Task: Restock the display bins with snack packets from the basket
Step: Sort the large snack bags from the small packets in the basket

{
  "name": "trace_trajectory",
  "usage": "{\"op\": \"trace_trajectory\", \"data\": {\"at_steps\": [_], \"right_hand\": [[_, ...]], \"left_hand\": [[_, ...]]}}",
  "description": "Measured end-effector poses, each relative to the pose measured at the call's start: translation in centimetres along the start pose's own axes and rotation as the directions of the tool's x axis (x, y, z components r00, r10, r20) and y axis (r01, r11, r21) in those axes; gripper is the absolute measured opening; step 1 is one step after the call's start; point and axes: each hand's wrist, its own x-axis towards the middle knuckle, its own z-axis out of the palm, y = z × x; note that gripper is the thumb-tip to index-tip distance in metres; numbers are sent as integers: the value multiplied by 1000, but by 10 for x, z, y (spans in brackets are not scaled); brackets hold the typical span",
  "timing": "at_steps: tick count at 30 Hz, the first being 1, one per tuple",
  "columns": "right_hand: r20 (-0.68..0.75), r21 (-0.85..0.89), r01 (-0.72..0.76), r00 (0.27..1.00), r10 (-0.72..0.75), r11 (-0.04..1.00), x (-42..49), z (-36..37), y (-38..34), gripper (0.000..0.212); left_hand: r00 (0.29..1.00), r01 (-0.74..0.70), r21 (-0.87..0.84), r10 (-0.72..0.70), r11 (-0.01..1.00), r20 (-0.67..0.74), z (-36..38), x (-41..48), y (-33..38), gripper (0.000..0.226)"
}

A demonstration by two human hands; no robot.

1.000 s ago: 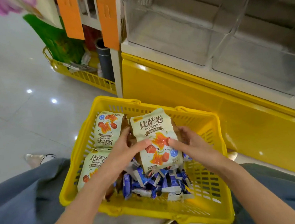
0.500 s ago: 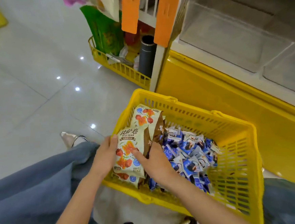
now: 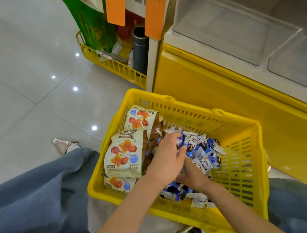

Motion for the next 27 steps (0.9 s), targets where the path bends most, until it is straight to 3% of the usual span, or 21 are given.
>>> {"op": "trace_trajectory", "data": {"at_steps": [2,4,9,11,14,16,19,22,24,27], "right_hand": [[-18,-87,13,1000,-15,996,6,1,7,67],[-38,-120,-5,999,0,993,7,1,12,63],[-34,-32,-60,998,58,998,-9,-13,44,54],[3,71,-83,997,83,994,-16,-25,56,51],[-46,228,-138,987,152,964,-21,-38,72,71],[-196,215,-127,966,170,968,-19,-44,76,74],[-395,53,-127,908,138,990,-9,-49,79,79],[-309,109,-198,925,223,974,5,-54,82,97],[-212,208,-228,939,271,951,13,-57,83,103],[-141,62,-271,950,277,961,18,-65,87,105]], "left_hand": [[986,150,126,-157,981,52,21,5,-18,47],[957,281,219,-291,934,14,33,7,-40,49],[924,337,277,-373,900,88,54,8,-67,44],[922,287,376,-361,881,141,59,9,-68,34],[940,213,403,-298,890,163,63,9,-67,23],[958,186,355,-250,916,142,65,10,-65,21],[989,116,299,-136,947,49,65,20,-61,17],[998,28,287,-45,957,52,69,45,-57,29],[990,39,271,-73,962,117,75,63,-55,39],[948,148,205,-198,968,250,87,90,-54,54]]}}
